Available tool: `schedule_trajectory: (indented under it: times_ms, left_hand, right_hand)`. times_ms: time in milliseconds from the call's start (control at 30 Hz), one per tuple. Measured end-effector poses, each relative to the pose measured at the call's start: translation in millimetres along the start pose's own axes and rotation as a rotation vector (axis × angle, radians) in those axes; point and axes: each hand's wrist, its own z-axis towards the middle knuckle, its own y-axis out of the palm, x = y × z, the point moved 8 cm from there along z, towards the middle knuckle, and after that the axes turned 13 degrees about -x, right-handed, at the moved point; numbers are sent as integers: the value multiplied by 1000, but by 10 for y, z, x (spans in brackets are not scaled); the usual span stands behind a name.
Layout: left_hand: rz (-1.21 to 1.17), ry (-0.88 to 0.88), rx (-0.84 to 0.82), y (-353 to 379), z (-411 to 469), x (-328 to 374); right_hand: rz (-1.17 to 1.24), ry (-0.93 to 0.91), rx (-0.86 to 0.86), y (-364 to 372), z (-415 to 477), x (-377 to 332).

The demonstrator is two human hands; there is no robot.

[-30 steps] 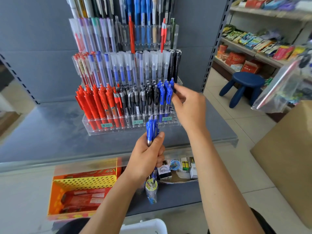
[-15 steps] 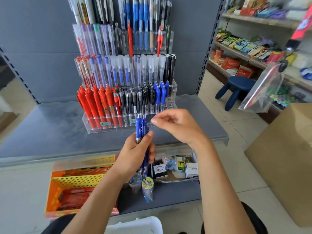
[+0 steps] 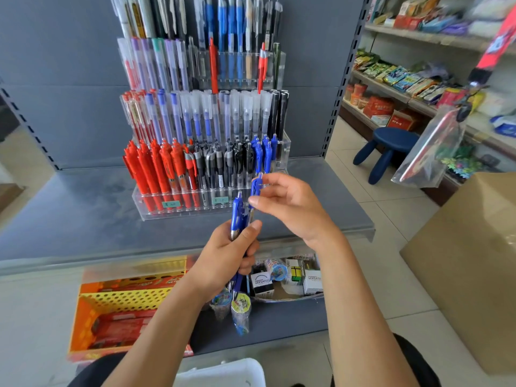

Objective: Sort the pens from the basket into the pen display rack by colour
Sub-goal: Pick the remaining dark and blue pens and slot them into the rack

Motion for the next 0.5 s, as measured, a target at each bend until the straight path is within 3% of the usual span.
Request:
schedule_trajectory:
  times_ms: [100, 233, 367, 500]
  left_hand:
    - [-23, -3, 8, 3, 41, -11]
    - [-34, -12, 14, 30, 86, -36]
    - [-89, -42, -9, 105, 146, -99]
    - [-90, -46, -40, 182, 212, -111]
  right_hand:
    - [7, -39, 41, -58, 16, -42]
    - [245, -280, 316, -345, 9, -232]
    - [120, -477, 563, -548, -89, -400]
    - [-66, -527, 660, -543, -80, -395]
